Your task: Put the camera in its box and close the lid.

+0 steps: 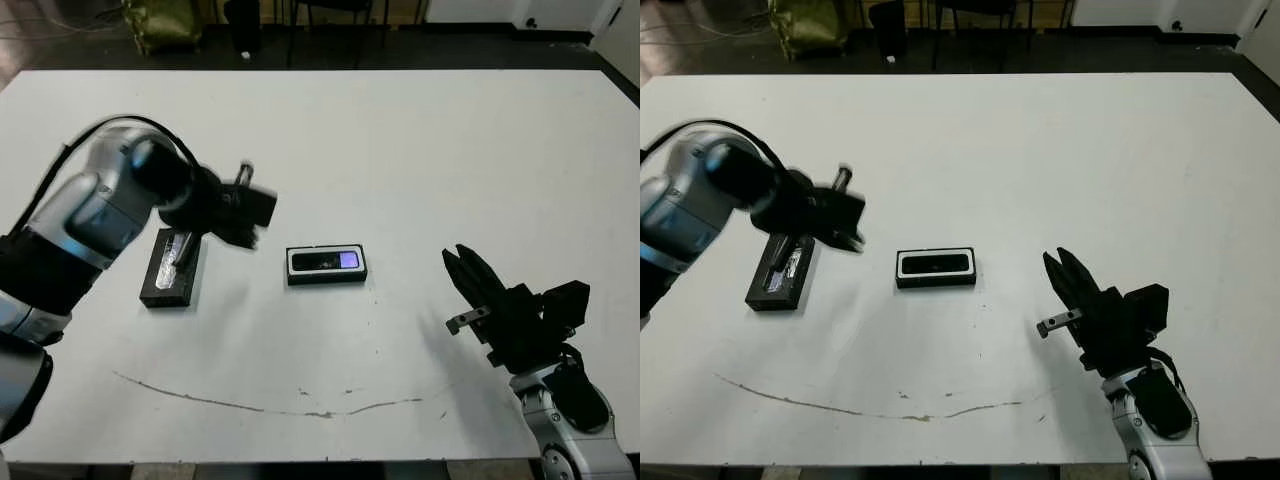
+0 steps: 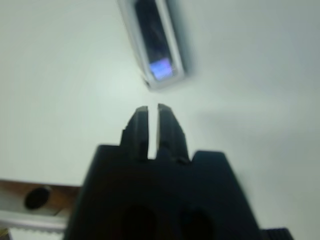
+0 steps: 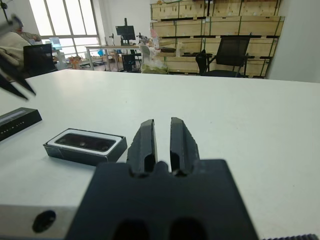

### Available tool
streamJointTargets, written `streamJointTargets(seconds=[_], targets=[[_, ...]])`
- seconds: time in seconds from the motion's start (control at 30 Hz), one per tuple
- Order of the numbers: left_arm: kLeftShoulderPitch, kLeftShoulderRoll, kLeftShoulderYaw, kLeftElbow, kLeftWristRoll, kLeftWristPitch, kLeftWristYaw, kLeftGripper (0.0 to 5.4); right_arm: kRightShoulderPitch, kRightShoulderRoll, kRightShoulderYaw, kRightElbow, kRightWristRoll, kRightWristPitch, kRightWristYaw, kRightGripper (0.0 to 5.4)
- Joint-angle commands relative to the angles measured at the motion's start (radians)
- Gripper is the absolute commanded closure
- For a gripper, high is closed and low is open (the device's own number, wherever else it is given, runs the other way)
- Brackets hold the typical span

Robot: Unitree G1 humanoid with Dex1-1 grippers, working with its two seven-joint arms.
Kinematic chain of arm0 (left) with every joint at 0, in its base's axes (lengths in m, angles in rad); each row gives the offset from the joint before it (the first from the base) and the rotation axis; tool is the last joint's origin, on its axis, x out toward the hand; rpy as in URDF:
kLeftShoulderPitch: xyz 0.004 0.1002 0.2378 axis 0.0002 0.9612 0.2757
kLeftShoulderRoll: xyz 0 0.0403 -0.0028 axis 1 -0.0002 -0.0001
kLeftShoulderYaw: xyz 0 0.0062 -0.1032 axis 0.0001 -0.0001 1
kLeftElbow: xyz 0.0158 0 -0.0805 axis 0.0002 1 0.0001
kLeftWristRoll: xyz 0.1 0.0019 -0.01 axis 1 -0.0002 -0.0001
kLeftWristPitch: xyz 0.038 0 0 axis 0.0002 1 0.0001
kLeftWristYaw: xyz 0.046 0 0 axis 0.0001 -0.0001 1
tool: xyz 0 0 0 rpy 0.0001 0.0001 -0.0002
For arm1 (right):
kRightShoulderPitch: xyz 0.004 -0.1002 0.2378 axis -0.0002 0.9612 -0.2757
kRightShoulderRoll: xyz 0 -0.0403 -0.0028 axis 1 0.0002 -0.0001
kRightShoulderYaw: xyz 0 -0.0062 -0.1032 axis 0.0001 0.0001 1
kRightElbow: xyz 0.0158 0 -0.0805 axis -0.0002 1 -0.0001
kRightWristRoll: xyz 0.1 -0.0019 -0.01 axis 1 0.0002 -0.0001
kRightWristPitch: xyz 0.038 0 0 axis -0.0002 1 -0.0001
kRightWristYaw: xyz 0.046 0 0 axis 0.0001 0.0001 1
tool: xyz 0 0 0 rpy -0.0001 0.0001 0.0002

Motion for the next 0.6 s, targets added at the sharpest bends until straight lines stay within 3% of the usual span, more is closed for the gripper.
streamJointTargets(seconds=[0.03, 0.17, 0.3, 0.6], targets=[[0.125, -0.032, 0.134, -0.102, -0.12, 0.102, 0.107, 5.4, 0.009, -0.006, 0.0, 0.006, -0.001, 0.018, -0.001, 5.38], [0.326, -0.152, 0.346, -0.306, -0.246, 0.232, 0.397, 5.4, 0.002, -0.005, -0.002, 0.02, 0.011, 0.001, 0.015, 5.38], [0.533, -0.297, 0.498, -0.55, -0.27, 0.308, 0.714, 5.4, -0.001, -0.009, 0.001, 0.015, 0.0, 0.004, 0.013, 5.38], [0.879, -0.534, 0.622, -0.67, -0.312, 0.124, 1.069, 5.31, -0.016, 0.001, 0.014, 0.066, 0.003, -0.052, 0.042, 5.39]])
